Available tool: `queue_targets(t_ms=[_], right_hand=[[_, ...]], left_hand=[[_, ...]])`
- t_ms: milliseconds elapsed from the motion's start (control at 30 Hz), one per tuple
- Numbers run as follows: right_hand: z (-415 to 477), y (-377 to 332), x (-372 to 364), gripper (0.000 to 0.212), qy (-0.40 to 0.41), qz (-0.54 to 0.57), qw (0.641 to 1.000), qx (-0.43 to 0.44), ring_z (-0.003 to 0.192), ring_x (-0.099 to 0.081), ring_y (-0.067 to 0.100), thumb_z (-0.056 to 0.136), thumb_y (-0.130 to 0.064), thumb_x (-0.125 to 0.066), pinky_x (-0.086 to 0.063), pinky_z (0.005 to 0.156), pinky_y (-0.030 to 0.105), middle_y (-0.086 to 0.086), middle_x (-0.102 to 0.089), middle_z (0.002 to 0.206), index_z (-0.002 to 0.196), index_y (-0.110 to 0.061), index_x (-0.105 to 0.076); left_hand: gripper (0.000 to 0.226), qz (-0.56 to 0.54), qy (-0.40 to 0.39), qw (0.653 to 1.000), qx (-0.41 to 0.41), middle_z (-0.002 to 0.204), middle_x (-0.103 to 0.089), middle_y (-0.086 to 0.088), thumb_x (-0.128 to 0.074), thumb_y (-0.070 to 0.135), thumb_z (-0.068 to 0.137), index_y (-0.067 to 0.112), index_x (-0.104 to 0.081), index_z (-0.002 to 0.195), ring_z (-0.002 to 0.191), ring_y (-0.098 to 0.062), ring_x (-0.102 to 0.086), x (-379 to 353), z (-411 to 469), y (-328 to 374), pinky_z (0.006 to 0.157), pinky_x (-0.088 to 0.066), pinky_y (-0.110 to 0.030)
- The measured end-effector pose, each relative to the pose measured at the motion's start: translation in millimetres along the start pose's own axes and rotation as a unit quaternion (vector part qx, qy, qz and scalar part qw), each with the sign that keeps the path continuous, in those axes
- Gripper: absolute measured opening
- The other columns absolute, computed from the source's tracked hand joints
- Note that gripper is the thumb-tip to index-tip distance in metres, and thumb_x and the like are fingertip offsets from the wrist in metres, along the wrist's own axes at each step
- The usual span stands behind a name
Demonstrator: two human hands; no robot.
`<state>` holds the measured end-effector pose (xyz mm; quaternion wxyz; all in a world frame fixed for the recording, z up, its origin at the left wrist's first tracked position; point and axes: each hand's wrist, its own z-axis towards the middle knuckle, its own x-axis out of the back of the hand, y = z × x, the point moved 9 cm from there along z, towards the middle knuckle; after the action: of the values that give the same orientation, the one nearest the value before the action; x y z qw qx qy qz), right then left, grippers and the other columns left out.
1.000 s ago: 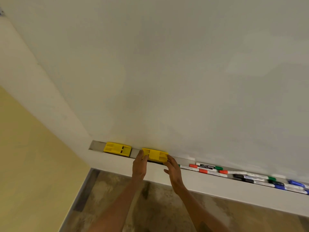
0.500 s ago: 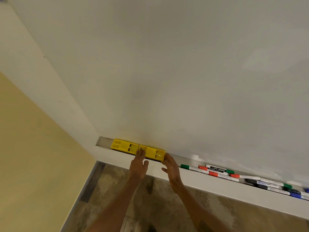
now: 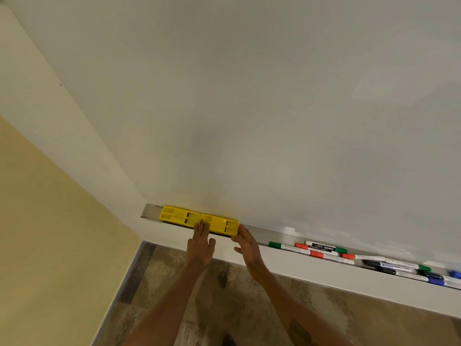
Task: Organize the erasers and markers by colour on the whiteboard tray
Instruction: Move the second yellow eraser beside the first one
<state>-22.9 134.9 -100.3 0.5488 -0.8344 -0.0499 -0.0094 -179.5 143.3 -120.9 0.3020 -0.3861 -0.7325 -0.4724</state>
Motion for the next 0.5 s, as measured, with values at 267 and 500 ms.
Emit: queue_targets(t_ms=[267, 500], right_hand=[[-11.3, 5.4, 39.6, 0.046, 0.076, -0.158, 0.984, 0.018, 0.128, -0.052, 0.02, 0.099, -0.013, -0.052, -0.044, 0.107, 0.035, 0.004, -0.052, 0.144, 0.143, -0.018, -0.044], [-34.8, 6.5, 130.3, 0.042, 0.131, -0.431, 0.888, 0.091, 0.134, -0.043, 0.02, 0.098, -0.007, -0.049, -0.044, 0.107, 0.035, 0.005, -0.047, 0.145, 0.139, -0.013, -0.047]], left_hand=[[0.051, -0.111, 0.124, 0.986, -0.002, 0.161, -0.027, -0.008, -0.04, 0.022, 0.103, 0.01, -0.03, 0.152, 0.15, -0.024, -0.024, 11.2, -11.2, 25.4, 0.12, -0.026, -0.044], [0.038, -0.343, 0.093, 0.934, -0.044, 0.141, -0.057, -0.003, -0.052, 0.021, 0.1, 0.013, -0.057, 0.136, 0.131, -0.019, -0.052, -33.0, -38.5, 100.3, 0.104, -0.038, -0.021]])
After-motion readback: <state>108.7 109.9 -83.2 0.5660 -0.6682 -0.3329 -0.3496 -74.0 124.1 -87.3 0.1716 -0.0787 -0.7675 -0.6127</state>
